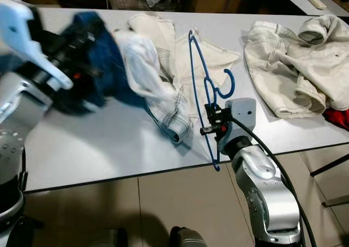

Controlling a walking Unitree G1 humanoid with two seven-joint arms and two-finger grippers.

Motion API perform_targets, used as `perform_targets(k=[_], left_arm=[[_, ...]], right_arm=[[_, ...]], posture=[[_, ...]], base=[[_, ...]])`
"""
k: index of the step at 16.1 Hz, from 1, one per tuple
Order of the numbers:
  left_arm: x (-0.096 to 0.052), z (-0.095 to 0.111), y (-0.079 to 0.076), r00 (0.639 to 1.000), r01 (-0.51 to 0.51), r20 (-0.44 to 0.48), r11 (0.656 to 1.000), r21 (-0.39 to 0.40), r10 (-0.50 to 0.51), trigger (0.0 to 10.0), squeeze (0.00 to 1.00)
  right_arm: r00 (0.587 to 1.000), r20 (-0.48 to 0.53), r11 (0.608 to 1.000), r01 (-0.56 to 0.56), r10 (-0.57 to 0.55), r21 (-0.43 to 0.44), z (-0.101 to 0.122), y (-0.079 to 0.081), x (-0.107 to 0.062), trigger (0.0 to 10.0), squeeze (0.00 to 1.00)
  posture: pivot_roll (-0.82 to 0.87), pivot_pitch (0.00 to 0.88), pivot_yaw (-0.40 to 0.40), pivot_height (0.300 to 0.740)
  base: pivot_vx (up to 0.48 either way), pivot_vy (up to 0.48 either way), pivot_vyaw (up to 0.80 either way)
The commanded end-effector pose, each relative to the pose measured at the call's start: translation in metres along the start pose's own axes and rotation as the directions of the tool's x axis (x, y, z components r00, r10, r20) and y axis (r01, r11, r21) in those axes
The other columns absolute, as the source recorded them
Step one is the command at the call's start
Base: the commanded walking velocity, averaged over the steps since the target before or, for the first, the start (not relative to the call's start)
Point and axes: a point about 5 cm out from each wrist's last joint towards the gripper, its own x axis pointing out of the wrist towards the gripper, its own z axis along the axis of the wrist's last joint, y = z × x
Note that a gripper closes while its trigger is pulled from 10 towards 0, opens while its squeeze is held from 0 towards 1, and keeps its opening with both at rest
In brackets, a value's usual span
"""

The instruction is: Hang hanger

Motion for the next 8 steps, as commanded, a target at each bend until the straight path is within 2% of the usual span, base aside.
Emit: perform_targets(k=[1, 2, 3, 7, 8], left_arm=[[0.004, 0.018, -0.014, 0.992, 0.090, 0.086, 0.994, 0.062, -0.095, 0.0, 0.00], [0.005, 0.012, -0.020, 0.987, 0.145, 0.062, 0.987, 0.069, -0.150, 0.0, 0.00], [0.004, 0.007, -0.021, 0.986, 0.157, 0.040, 0.985, 0.065, -0.160, 0.0, 0.00], [0.004, 0.007, -0.021, 0.986, 0.157, 0.040, 0.985, 0.065, -0.160, 0.0, 0.00], [0.002, -0.004, -0.022, 0.985, 0.174, -0.020, 0.982, 0.071, -0.173, 0.0, 0.00]], right_arm=[[0.999, 0.046, 1.000, 0.011, -0.011, 0.001, 0.010, -0.003, -0.002, 10.0, 0.00], [0.999, 0.048, 1.000, 0.014, -0.015, 0.004, 0.009, -0.003, -0.002, 10.0, 0.00], [0.999, 0.047, 1.000, 0.015, -0.015, 0.005, 0.009, -0.002, -0.001, 10.0, 0.00], [0.999, 0.047, 1.000, 0.015, -0.015, 0.005, 0.009, -0.002, -0.001, 10.0, 0.00], [0.999, 0.044, 1.000, 0.014, -0.014, 0.005, 0.008, -0.002, -0.001, 10.0, 0.00]], posture=[[-0.07, 0.109, -0.067, 0.740], [-0.07, 0.104, -0.065, 0.740], [-0.07, 0.103, -0.064, 0.740], [-0.07, 0.103, -0.064, 0.740], [-0.07, 0.100, -0.062, 0.740]], base=[[0.000, 0.000, 0.00], [0.000, 0.000, 0.00], [0.000, 0.000, 0.00], [0.000, 0.000, 0.00], [0.000, 0.000, 0.00]])
